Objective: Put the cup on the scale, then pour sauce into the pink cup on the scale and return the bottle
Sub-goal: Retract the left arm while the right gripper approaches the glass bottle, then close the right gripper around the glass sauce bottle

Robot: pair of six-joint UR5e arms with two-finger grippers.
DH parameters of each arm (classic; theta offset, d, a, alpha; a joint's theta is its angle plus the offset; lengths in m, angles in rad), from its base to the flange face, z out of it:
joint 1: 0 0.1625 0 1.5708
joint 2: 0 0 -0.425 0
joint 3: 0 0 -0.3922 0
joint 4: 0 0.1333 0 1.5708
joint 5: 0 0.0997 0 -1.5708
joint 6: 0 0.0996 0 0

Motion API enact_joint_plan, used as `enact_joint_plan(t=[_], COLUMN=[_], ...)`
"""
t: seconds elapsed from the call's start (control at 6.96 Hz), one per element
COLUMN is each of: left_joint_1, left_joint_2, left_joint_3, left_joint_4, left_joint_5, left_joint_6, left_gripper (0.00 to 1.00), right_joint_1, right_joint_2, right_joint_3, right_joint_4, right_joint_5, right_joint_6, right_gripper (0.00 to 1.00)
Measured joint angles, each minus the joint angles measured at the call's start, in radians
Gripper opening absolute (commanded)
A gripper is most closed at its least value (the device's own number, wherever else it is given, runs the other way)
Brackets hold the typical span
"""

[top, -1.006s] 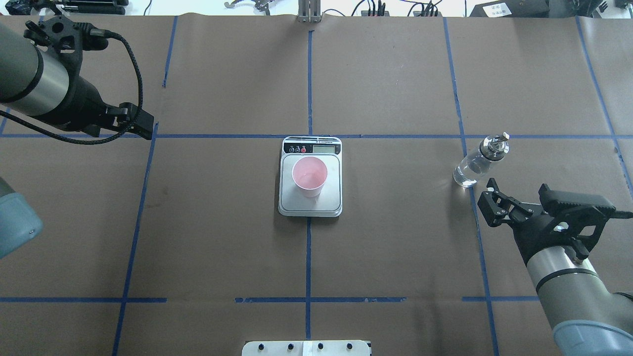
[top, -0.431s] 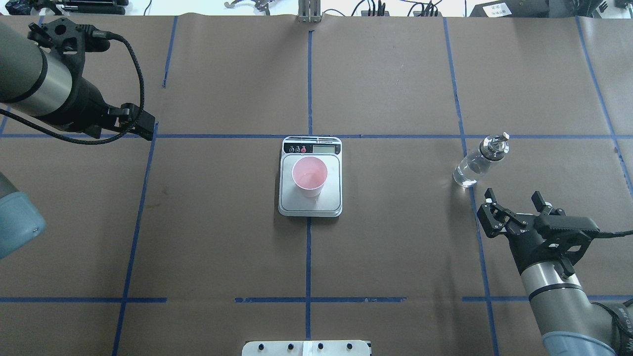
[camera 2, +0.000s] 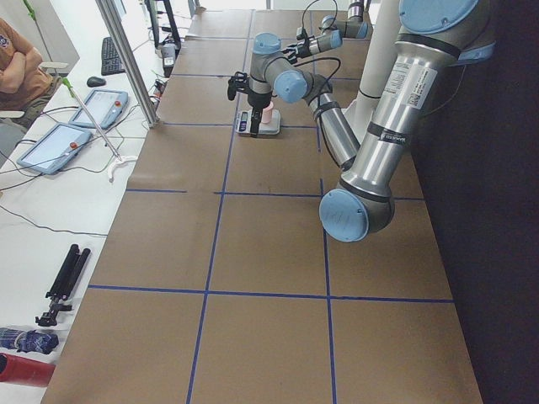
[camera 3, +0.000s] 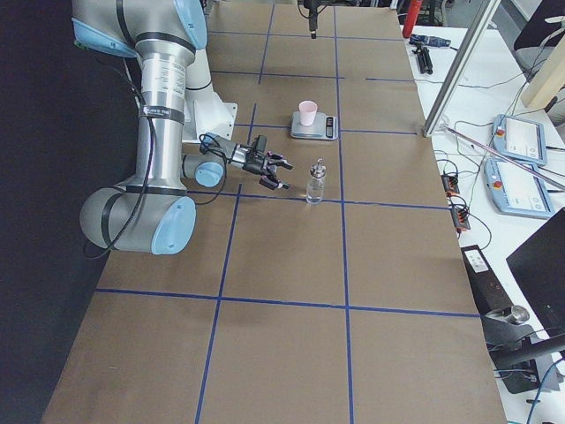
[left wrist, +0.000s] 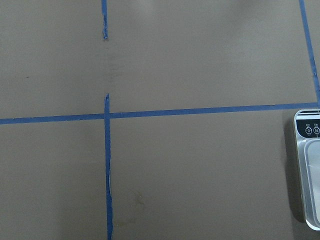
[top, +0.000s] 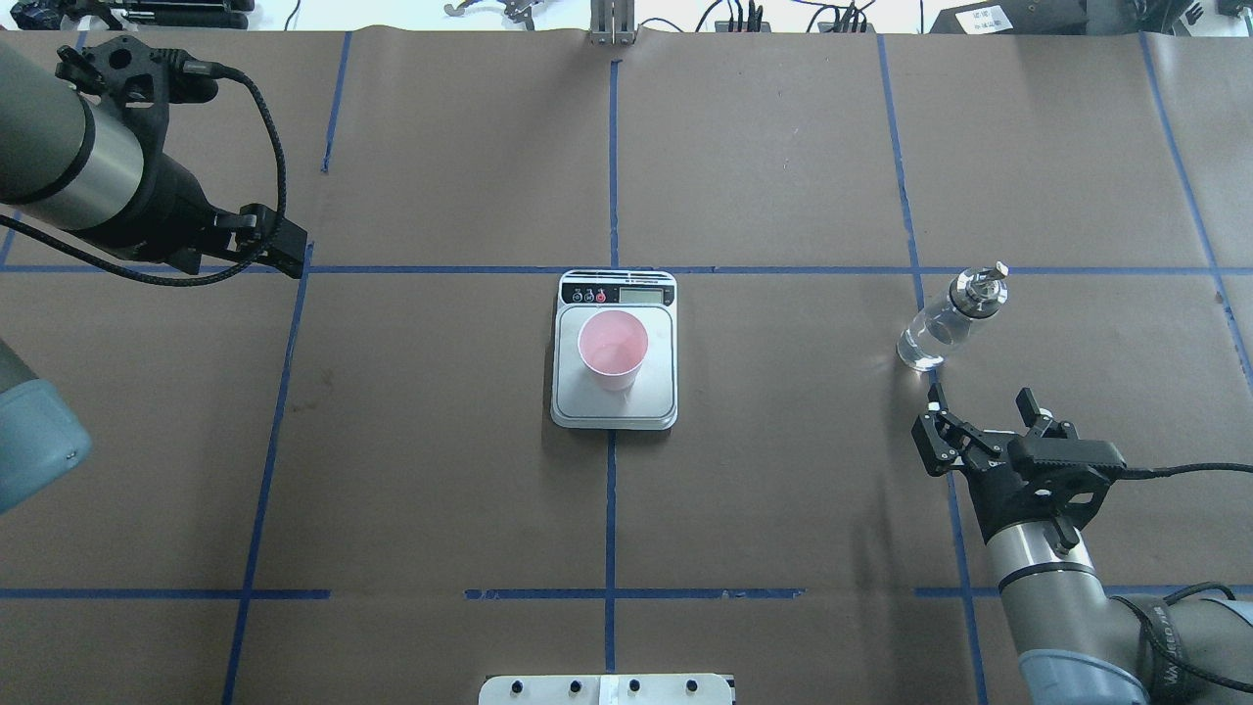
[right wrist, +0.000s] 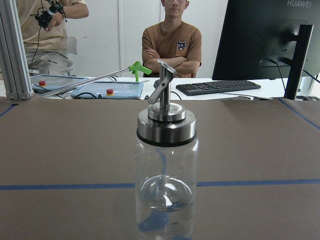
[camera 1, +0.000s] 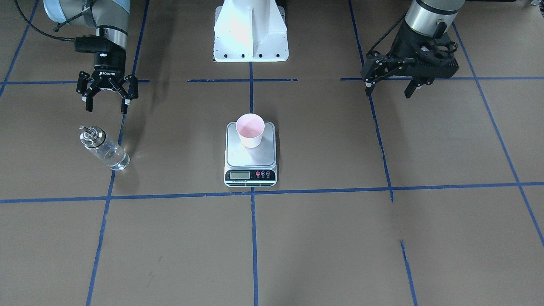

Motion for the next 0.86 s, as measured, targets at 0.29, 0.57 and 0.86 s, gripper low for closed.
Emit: enact_joint_plan(t=[0.29, 0.57, 0.86], left_joint_1=[0.000, 0.000, 0.000], left_joint_2=[0.001, 0.001, 0.000], left_joint_3=[0.001, 0.005, 0.011], left_joint_4=[0.001, 0.001, 0.001], left_joint_5=[0.000, -0.001, -0.002], left_joint_6=[0.000, 0.000, 0.000], left_gripper=[1.00, 1.00, 1.00], right_joint_1=[0.036, 0.067, 0.089], right_joint_2=[0.023, 0.045, 0.072], right_joint_3=[-0.065, -0.096, -0.120], right_joint_4=[0.007, 0.008, 0.007], right_joint_5=[-0.002, -0.002, -0.002], right_joint_6=[0.000, -0.004, -0.006], right_gripper=[0.99, 0.99, 0.99])
